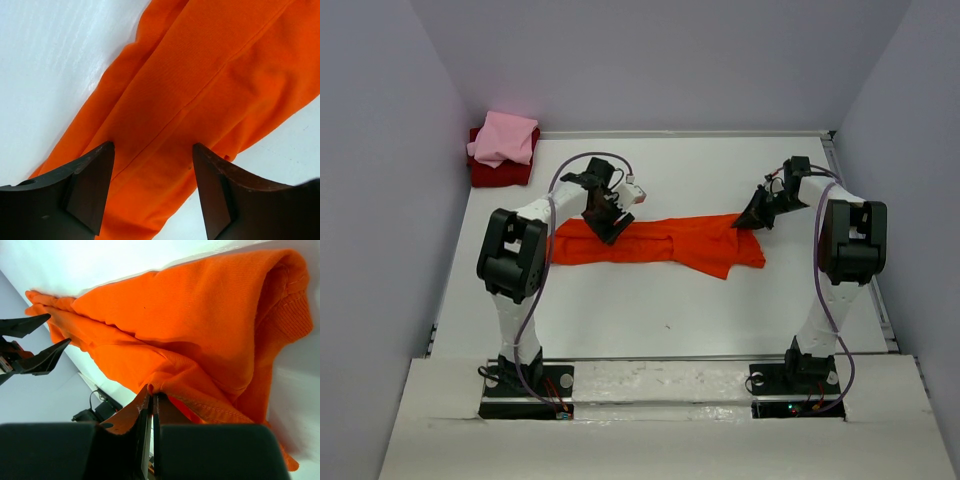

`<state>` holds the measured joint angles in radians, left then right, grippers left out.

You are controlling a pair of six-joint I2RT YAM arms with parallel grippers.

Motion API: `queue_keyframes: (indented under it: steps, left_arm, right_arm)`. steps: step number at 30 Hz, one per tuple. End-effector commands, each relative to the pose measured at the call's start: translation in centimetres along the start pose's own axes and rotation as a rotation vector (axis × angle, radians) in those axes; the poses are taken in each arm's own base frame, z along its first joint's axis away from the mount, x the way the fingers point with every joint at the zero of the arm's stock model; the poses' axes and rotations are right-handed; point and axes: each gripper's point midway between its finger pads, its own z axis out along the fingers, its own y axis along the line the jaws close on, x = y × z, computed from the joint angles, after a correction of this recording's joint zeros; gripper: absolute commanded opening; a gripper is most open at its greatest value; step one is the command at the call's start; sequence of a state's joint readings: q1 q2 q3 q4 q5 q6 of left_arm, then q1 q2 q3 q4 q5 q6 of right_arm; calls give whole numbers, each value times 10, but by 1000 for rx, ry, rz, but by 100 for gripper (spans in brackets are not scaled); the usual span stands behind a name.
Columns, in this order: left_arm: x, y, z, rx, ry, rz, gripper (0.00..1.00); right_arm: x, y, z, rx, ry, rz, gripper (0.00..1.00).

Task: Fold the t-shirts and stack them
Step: Fold the other side of the tshirt into a rectangle

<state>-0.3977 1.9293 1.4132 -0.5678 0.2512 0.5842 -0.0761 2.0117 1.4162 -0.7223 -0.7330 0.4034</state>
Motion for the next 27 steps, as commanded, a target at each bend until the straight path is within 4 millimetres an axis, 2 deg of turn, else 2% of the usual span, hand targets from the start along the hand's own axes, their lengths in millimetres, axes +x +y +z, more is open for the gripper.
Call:
queue_keyframes:
  steps: [1,12,18,27]
  left_arm:
    - [1,2,6,0,21,10,71]
    - [-6,20,4,-82,23,-34,56]
    - [-17,27,-10,-89,-25,-53,57]
    - [-15,28,-5,-71,-21,-72,56]
  right_arm:
    - [3,14,-7,-28,-6,-41,4]
    - [4,11,-5,-24,-2,-39,4]
    - [5,10,-4,-22,2,-38,4]
    - [3,11,-4,-26,3,-39,4]
